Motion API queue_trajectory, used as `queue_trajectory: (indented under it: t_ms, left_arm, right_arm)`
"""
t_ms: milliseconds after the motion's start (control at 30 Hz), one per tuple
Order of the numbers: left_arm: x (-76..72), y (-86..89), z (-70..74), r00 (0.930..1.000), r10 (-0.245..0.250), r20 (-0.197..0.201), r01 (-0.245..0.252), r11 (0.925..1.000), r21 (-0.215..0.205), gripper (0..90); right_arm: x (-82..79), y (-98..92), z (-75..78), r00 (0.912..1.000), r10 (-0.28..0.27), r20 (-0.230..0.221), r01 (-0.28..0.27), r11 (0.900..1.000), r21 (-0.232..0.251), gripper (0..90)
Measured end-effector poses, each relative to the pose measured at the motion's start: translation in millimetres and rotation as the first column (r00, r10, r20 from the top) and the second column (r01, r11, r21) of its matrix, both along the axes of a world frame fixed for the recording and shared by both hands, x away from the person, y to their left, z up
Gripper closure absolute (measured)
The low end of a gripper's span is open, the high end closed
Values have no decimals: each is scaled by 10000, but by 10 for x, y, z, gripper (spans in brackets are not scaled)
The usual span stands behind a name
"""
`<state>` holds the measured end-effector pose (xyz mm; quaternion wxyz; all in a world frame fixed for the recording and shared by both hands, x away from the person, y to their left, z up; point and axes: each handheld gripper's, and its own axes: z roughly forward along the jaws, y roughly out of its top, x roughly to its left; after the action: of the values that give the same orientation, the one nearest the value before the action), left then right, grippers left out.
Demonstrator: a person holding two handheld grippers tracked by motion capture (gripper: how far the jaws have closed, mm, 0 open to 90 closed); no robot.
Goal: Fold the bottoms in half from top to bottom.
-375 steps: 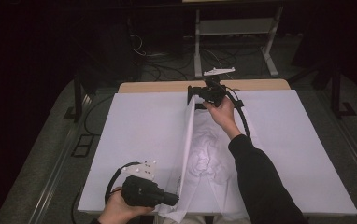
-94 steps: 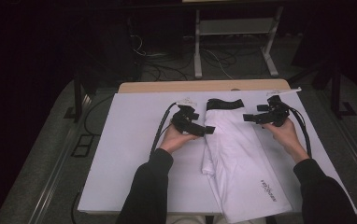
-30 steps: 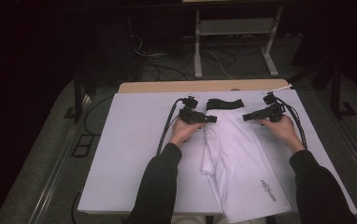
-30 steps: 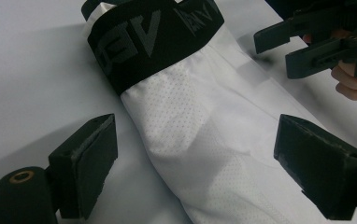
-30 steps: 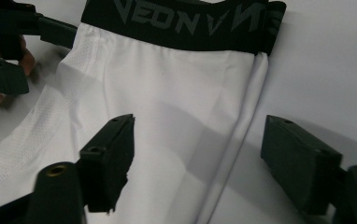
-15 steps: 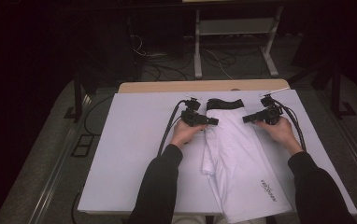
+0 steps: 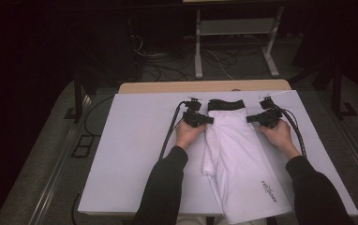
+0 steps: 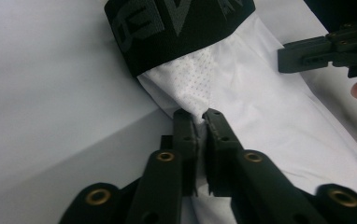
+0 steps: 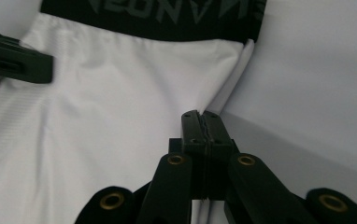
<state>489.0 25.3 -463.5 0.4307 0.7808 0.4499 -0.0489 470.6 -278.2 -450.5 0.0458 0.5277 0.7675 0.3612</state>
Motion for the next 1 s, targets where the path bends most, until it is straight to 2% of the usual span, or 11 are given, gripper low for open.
queue_trajectory:
  t_ms: [133, 233, 300, 533, 633, 1000]
  left_arm:
    - [-25, -3, 22, 10000, 82, -41, -82, 9998, -156, 861]
    - [-49, 16, 54, 9999, 160, -44, -161, 9993, -333, 862]
    - [-75, 30, 83, 9997, 239, -42, -240, 9985, -492, 864]
    - [-166, 30, 155, 9998, 191, 92, -185, 9980, -613, 866]
    - [-187, 33, 178, 9998, 203, 32, -200, 9974, -692, 867]
    - [-263, 41, 302, 9998, 38, 194, -24, 9975, -712, 867]
  right_arm:
    - [-47, -57, 52, 9999, 104, 81, -111, 9954, 947, 884]
    - [-104, -96, 114, 9995, 197, 244, -229, 9902, 1376, 884]
    - [-143, -116, 157, 9990, 212, 383, -263, 9901, 1377, 884]
    - [-219, -166, 276, 9968, 287, 747, -394, 9886, 1451, 884]
    - [-240, -153, 294, 9959, 369, 830, -476, 9902, 1314, 884]
    - [-298, -182, 336, 9943, 510, 940, -648, 9865, 1505, 884]
